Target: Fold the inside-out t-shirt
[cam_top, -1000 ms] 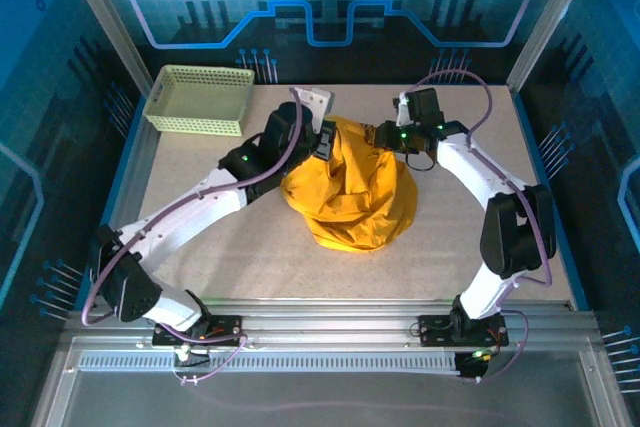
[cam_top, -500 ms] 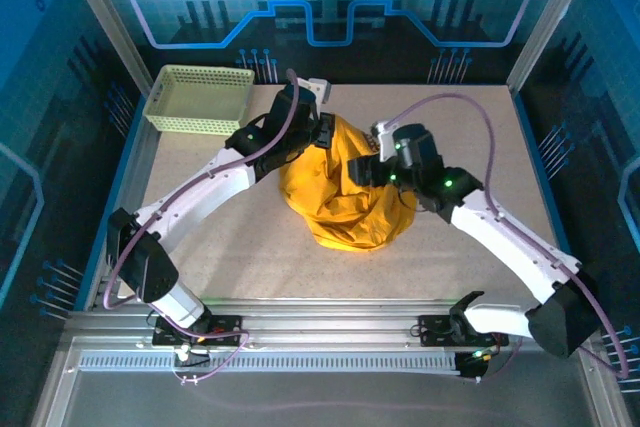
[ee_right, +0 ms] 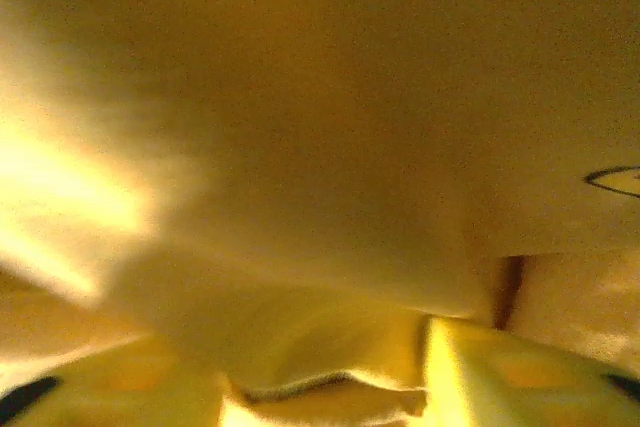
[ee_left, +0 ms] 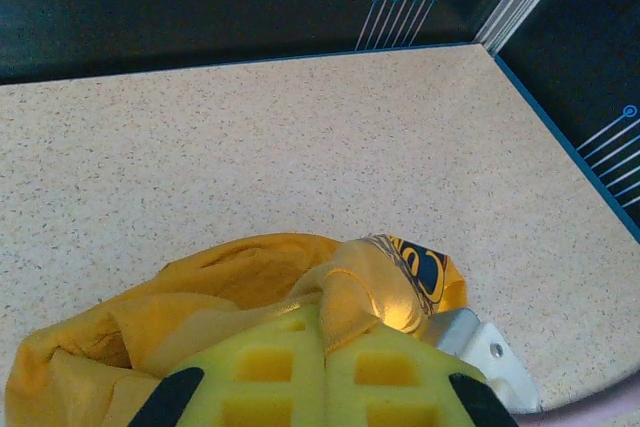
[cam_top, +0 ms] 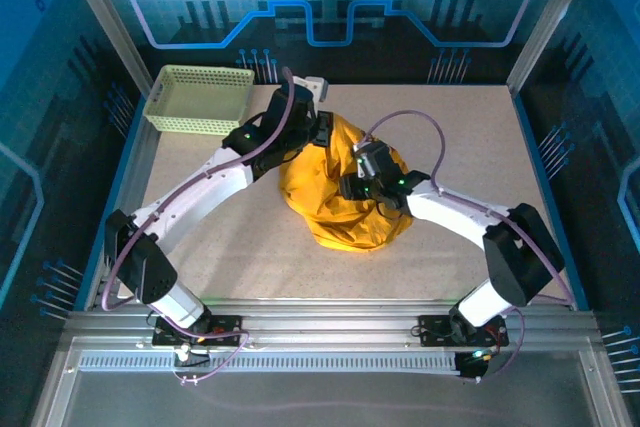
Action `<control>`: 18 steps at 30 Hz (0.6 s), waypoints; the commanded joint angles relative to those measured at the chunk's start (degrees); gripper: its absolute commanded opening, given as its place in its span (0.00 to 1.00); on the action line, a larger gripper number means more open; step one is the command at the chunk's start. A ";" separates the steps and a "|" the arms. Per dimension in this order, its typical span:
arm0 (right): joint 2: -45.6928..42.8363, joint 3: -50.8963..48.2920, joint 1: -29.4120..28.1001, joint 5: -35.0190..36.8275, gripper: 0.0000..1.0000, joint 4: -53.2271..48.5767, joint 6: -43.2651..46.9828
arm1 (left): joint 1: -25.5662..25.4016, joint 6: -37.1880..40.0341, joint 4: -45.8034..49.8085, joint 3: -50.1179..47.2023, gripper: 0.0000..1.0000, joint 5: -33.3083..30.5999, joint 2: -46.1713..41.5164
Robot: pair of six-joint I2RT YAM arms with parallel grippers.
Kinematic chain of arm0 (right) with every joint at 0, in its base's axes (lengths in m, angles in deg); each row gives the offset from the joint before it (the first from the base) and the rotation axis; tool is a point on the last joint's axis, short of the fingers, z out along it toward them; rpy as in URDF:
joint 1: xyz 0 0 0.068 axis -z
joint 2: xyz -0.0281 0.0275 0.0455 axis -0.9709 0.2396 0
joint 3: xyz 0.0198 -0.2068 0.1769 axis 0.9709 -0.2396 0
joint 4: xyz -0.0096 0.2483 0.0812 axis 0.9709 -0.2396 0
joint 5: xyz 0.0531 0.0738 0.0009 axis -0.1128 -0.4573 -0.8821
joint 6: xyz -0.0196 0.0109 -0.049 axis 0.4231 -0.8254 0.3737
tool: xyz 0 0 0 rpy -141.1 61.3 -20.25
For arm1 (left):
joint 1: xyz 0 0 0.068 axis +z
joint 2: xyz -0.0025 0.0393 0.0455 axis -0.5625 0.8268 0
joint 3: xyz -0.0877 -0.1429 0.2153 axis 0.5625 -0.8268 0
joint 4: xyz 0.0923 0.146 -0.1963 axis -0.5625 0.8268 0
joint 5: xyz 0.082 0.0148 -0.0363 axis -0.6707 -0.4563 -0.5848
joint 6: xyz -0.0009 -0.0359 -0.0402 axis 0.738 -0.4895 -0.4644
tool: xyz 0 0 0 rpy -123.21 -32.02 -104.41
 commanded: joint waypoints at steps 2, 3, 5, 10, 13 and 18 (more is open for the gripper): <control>-0.20 2.67 -0.46 4.79 0.23 1.60 1.33 | 1.11 -0.23 0.87 2.18 0.00 0.52 -2.63; -1.48 2.57 -0.46 4.29 0.16 1.24 1.86 | 1.51 0.01 1.39 2.35 0.00 -0.06 -2.63; -5.04 3.23 -0.45 3.28 0.03 -1.50 3.34 | 2.61 0.71 2.14 2.52 0.00 -1.40 -2.79; -20.09 5.63 0.75 -2.38 0.00 -9.47 7.51 | 6.51 2.90 5.58 5.16 0.00 -4.44 -2.81; -27.66 10.52 2.74 -6.74 0.00 -14.43 8.63 | 6.96 4.95 7.28 8.55 0.00 -5.01 -3.50; -33.25 17.73 8.76 -13.76 0.00 -19.11 8.45 | 6.89 5.11 -0.87 3.50 0.00 -1.19 -12.68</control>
